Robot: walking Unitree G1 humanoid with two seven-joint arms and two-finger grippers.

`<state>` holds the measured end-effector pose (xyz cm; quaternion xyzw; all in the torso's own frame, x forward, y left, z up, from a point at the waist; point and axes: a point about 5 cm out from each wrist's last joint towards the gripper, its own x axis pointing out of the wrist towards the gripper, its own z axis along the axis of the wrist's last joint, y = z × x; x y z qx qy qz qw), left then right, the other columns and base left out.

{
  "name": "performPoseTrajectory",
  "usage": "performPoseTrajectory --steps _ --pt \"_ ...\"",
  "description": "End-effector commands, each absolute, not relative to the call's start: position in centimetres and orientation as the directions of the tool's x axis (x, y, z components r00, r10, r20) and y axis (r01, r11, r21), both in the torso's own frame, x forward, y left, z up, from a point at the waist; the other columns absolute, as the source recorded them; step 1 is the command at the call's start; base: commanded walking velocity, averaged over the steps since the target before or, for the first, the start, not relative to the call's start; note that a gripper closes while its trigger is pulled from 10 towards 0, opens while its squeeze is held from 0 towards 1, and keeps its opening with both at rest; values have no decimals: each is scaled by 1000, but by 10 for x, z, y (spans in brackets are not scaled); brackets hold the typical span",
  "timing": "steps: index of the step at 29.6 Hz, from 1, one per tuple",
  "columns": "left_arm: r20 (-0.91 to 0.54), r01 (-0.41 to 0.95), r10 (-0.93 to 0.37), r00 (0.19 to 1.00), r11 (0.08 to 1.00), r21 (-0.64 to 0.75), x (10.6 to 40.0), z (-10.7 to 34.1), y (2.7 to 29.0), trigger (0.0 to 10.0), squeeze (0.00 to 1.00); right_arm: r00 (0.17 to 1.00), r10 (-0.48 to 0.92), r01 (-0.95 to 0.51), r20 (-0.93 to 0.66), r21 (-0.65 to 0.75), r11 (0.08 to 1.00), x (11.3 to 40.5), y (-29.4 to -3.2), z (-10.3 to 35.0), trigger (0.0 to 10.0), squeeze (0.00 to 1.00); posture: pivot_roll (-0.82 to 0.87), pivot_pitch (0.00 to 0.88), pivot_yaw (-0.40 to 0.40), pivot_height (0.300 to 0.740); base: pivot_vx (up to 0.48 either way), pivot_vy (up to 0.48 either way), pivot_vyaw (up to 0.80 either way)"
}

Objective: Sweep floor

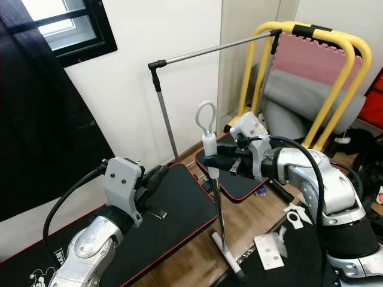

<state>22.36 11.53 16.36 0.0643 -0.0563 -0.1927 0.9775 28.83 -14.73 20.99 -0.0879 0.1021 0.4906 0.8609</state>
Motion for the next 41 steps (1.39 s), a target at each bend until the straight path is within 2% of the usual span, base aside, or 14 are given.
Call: performPoseTrajectory --steps 1,18,19,20,26,30,36,41 --pt "62 381 -393 917 913 147 223 157 116 10000 0 460 858 -887 -226 -82 454 284 -139 216 10000 0 -125 0 -37 740 0 -458 0" --pt "68 396 -408 911 908 135 224 156 114 10000 0 496 838 -867 -228 -92 489 290 -135 210 10000 0 -125 0 -38 740 0 -476 0" --pt "67 393 -405 912 909 137 225 155 114 10000 0 532 816 -845 -224 -80 529 295 -132 206 10000 0 -124 0 -37 740 0 -274 0" --pt "67 393 -405 912 909 137 225 155 114 10000 0 532 816 -845 -224 -80 529 295 -132 206 10000 0 -124 0 -37 740 0 -274 0" --pt "68 367 -380 923 919 146 227 155 116 10000 0 566 795 -822 -217 -74 565 299 -130 204 10000 0 -124 0 -37 740 0 0 -777" --pt "64 354 -365 929 925 142 229 155 117 10000 0 593 793 -805 -141 -64 590 303 -123 212 10000 0 -125 0 -40 740 0 0 -800" --pt "59 335 -344 937 934 128 230 154 120 10000 0 563 825 -827 -52 -45 561 300 -115 223 10000 0 -126 0 -41 740 0 0 0" --pt "47 323 -330 943 940 115 232 153 122 10000 0 544 839 -839 -11 -36 543 297 -111 228 10000 0 -127 0 -43 740 0 288 -800"
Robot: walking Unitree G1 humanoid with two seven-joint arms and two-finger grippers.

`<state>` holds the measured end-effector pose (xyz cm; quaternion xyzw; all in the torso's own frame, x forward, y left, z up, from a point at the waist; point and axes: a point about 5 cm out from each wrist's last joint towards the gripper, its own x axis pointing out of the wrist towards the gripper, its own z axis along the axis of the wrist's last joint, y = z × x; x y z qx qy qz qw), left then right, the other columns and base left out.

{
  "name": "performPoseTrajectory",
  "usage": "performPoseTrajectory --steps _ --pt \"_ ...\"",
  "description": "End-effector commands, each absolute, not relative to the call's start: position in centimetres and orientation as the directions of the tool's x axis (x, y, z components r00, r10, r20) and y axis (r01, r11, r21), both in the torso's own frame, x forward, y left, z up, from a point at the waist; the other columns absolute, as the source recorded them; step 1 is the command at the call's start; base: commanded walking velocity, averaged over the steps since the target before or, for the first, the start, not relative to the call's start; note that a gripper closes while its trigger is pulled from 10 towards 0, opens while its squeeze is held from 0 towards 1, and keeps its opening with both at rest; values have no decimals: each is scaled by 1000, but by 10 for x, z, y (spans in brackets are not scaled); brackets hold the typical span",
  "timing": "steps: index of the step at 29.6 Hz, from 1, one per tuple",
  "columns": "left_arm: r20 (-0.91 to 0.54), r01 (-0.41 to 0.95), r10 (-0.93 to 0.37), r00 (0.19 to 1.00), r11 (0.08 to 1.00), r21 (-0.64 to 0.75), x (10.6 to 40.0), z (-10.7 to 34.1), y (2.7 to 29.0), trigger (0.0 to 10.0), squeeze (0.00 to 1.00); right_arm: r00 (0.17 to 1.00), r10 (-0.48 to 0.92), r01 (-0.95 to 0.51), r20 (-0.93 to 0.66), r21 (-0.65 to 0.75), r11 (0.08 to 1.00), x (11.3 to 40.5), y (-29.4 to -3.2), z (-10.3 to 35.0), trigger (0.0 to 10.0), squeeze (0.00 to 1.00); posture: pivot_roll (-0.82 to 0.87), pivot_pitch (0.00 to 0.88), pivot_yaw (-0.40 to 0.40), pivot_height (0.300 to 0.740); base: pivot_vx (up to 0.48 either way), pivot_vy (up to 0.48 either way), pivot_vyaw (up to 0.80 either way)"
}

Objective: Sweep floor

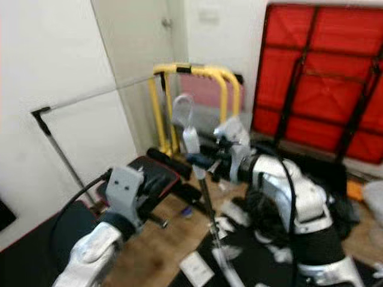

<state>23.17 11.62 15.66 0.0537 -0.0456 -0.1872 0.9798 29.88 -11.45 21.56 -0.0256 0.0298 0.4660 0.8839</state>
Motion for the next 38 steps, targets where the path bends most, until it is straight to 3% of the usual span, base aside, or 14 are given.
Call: performPoseTrajectory --steps 1,10,38 --pt "39 305 -311 950 946 114 234 152 124 10000 0 540 841 -841 12 -33 541 296 -110 231 10000 0 -127 0 -42 740 0 480 -800" --pt "51 283 -291 955 951 124 235 153 126 10000 0 561 827 -826 38 -34 562 298 -111 233 10000 0 -130 0 -40 740 0 320 -800" --pt "72 265 -277 958 953 146 238 158 128 10000 0 593 799 -802 99 -19 597 299 -109 236 10000 0 -128 0 -40 740 0 0 0"
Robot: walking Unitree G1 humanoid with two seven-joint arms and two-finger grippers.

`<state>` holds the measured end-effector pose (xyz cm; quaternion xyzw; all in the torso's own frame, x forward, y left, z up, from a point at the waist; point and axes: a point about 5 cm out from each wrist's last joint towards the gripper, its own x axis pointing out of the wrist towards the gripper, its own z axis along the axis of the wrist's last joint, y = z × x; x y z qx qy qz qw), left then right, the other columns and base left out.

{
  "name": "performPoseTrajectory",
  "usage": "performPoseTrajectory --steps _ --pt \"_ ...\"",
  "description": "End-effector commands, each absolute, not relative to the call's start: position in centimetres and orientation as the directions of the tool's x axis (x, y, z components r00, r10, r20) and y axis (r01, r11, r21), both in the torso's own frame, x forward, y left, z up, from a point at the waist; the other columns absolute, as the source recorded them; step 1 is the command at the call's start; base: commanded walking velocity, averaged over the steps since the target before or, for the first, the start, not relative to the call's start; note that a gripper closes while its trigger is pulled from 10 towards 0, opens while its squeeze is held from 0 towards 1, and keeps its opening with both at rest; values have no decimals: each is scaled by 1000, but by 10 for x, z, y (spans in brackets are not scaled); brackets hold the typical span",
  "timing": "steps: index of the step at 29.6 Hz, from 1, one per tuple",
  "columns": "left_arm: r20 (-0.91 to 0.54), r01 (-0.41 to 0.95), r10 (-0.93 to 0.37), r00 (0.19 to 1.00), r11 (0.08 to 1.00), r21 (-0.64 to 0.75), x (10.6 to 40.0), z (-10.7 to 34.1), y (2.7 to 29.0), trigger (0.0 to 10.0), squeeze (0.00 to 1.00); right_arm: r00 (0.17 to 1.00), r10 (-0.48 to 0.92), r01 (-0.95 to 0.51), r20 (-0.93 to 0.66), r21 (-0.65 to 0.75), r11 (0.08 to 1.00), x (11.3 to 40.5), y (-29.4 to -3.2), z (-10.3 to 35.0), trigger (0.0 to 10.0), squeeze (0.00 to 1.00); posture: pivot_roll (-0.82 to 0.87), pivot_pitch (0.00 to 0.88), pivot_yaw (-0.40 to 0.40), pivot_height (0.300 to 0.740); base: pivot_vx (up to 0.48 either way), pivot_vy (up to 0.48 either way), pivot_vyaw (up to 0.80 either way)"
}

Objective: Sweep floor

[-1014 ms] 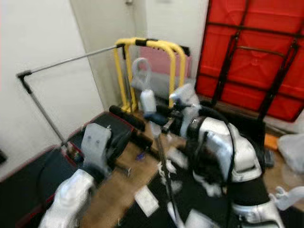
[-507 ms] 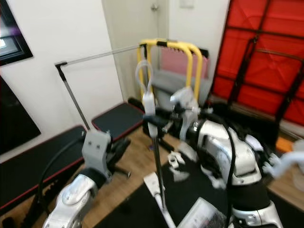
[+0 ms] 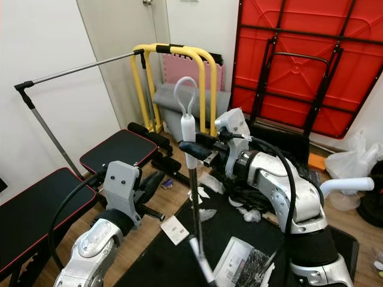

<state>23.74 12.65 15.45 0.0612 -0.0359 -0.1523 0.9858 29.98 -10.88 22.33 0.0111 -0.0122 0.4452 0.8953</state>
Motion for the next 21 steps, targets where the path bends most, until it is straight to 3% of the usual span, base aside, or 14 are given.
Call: performPoseTrajectory --steps 1,4,8,9,11,12,15,19,20,21 --pt "83 275 -290 953 949 156 239 161 128 10000 0 578 811 -812 96 -34 583 298 -107 237 10000 0 -128 0 -40 740 0 0 0" --pt "157 324 -361 919 921 218 243 182 126 10000 0 479 877 -865 44 -146 480 297 -103 241 10000 0 -123 0 -43 740 0 0 0" --pt "182 341 -393 901 903 262 245 190 127 10000 0 422 906 -887 35 -191 420 297 -104 248 10000 0 -123 0 -43 740 0 0 0" --pt "193 369 -447 874 867 335 248 198 126 10000 0 348 937 -909 25 -237 344 301 -107 259 10000 0 -121 0 -42 740 0 0 0" --pt "195 396 -489 850 838 376 249 201 124 10000 0 304 953 -918 16 -261 298 303 -110 265 10000 0 -116 0 -46 740 0 0 0" --pt "195 396 -489 850 838 376 249 201 124 10000 0 304 953 -918 16 -261 298 303 -110 265 10000 0 -116 0 -46 740 0 0 0" --pt "186 499 -605 774 764 409 247 205 114 10000 0 196 981 -932 -5 -313 185 305 -111 276 10000 0 -115 0 -45 740 0 0 0" --pt "179 545 -652 736 729 414 245 205 109 10000 0 144 990 -935 -6 -327 134 305 -110 283 10000 0 -111 0 -46 740 0 0 0" --pt "201 575 -680 705 714 399 243 208 106 10000 1000 109 994 -937 3 -334 104 305 -108 289 10000 0 -110 0 -48 740 0 0 0" --pt "218 595 -697 683 704 388 242 211 104 10000 1000 84 996 -937 8 -340 81 306 -108 293 10000 0 -110 0 -49 740 0 0 0"
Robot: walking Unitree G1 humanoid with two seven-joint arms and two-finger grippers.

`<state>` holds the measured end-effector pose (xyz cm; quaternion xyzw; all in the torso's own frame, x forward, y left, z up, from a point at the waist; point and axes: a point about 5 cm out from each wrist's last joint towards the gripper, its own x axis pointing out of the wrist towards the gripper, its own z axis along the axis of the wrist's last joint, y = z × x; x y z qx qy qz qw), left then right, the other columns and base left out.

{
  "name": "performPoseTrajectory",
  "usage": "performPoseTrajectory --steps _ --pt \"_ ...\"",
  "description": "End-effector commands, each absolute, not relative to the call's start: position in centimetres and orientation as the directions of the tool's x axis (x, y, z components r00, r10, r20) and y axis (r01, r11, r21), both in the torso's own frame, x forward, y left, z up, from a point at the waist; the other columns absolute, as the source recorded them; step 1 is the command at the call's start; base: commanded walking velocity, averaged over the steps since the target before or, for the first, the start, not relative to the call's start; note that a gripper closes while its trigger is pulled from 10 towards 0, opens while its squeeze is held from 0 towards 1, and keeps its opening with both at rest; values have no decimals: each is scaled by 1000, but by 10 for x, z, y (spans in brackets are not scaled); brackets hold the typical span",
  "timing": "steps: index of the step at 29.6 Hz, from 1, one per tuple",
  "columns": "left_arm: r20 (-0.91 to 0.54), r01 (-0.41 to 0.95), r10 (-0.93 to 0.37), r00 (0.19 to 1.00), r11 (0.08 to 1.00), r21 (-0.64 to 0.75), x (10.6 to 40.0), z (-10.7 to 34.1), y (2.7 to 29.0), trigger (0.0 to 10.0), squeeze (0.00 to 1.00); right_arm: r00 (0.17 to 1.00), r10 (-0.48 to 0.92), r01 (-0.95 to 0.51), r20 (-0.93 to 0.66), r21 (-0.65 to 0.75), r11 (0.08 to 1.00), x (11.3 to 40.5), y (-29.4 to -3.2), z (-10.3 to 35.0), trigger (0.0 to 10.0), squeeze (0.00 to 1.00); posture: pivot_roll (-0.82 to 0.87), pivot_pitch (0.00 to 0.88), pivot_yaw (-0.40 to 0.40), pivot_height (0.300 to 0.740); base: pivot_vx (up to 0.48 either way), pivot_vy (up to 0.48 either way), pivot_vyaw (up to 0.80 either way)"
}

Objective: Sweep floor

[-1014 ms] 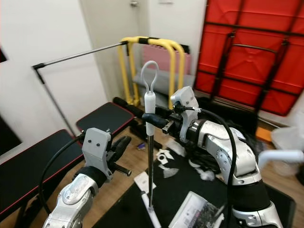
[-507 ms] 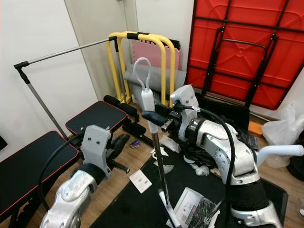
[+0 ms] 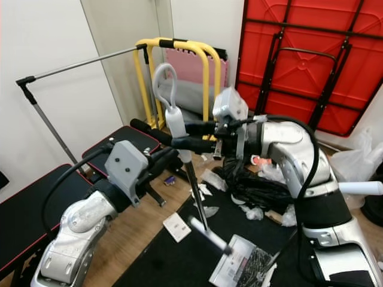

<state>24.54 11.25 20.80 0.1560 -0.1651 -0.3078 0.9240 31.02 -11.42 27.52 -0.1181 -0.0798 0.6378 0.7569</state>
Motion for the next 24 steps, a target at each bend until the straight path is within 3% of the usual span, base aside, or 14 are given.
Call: performPoseTrajectory --steps 1,14,24 --pt "225 604 -714 663 687 403 242 213 103 10000 1000 61 998 -936 14 -346 63 307 -107 297 10000 0 -109 0 -50 740 0 0 0" --pt "137 595 -765 629 588 548 250 206 101 10000 1000 -10 997 -930 70 -367 16 307 -104 310 10000 0 -118 0 -35 740 0 0 0" --pt "92 581 -742 664 590 561 259 187 96 10000 1000 -72 984 -936 162 -351 -10 302 -100 321 10000 0 -124 0 -30 740 0 0 0"
